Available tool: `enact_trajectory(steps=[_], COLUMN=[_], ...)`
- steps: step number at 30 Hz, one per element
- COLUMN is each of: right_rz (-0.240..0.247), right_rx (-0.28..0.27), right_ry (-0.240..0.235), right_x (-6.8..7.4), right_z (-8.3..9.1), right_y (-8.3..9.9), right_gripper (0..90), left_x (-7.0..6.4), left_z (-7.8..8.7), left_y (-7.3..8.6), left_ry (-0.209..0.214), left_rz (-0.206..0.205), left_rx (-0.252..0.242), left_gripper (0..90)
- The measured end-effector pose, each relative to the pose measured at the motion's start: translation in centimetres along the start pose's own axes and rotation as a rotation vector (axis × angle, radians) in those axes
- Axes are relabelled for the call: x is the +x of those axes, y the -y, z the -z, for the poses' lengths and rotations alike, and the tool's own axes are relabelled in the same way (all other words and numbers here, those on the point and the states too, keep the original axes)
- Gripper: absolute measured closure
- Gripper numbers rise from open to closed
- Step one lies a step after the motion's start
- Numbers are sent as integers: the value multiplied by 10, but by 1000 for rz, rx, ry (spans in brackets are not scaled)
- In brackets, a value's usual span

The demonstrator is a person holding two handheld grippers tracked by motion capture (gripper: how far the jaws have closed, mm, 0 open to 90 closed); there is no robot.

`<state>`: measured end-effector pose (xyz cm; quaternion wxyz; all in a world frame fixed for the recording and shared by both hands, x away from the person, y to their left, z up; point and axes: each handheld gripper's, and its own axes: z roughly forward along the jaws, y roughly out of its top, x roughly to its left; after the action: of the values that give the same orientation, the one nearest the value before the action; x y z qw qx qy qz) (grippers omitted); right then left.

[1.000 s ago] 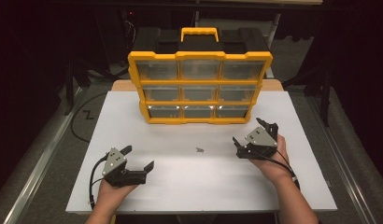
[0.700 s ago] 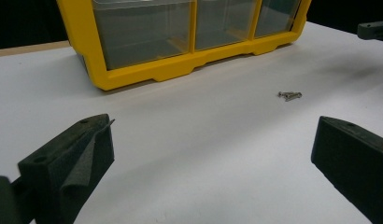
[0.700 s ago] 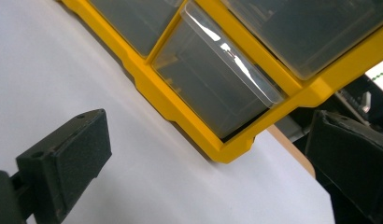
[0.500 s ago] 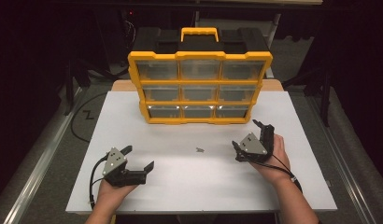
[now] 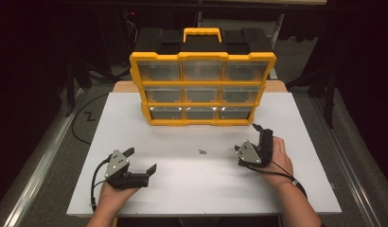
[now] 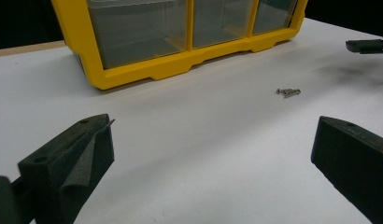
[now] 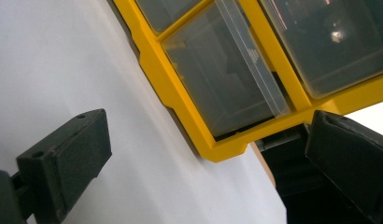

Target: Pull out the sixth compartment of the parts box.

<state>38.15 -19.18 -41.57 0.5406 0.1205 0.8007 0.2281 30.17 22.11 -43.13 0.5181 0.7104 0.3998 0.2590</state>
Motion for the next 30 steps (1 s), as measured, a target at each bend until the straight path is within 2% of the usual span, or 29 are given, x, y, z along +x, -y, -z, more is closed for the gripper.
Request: enact_trajectory(steps=[2,6,12,15,17,20,21,24,30], right_rz=[36,62,169,166,195,194,222,226,243], right_rx=[4,11,28,32,41,54,53,51,57], right_ry=[12,16,62,67,79,101,114,115,128], right_x=[2,5,8,10,10,12,11,10,11], right_z=[0,0,-1,-1,-2,-2,-2,-3,-2], right_y=[0,-1,-2,-2,-2,-2,-3,-2,-2], right_gripper=[15,15,23,23,23,21,21,21,21], left_x=[0,-1,-1,-1,-1,-1,-1,-2,-2], left_z=[0,-1,0,0,0,1,1,2,1], left_y=[0,0,0,0,0,-1,-1,-2,-2], left_ry=[1,4,10,8,11,8,0,-9,-6], left_rz=[2,2,0,-2,-6,-10,-19,-36,-37], left_rx=[-1,-1,-3,-2,-8,-9,-12,-11,8], left_gripper=[2,2,2,2,4,5,6,8,6])
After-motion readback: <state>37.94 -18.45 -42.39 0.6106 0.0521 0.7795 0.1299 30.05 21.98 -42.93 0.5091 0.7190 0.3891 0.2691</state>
